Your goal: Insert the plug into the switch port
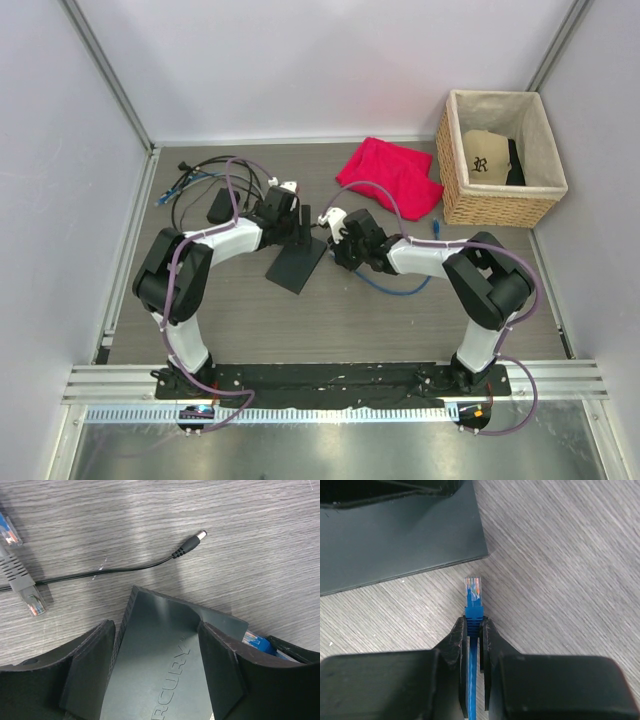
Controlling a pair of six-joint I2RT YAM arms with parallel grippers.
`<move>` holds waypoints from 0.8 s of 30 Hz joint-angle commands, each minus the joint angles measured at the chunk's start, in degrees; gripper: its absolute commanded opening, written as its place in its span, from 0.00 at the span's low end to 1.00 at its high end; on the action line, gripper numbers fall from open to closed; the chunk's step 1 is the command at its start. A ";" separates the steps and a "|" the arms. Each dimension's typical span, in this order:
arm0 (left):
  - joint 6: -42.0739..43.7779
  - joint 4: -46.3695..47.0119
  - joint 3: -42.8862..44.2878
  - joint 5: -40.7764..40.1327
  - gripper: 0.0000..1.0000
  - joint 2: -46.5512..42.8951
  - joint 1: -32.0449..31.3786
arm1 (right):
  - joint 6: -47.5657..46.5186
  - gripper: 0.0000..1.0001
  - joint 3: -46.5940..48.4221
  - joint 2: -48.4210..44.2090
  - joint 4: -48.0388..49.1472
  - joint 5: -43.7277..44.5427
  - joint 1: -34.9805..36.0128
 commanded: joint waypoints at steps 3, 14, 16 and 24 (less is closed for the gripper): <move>0.62 -1.98 0.91 1.04 0.71 1.64 -0.05 | -1.16 0.01 2.97 0.50 3.08 0.07 -0.07; 0.09 -2.34 1.09 1.12 0.71 2.08 0.03 | -1.07 0.01 4.55 1.29 3.79 0.16 0.28; -0.08 -2.34 1.09 2.71 0.71 2.08 0.03 | -0.98 0.01 4.47 1.12 4.31 0.42 0.46; -1.84 -2.86 1.79 4.55 0.71 3.13 0.03 | -2.39 0.01 3.41 0.77 7.03 3.67 2.83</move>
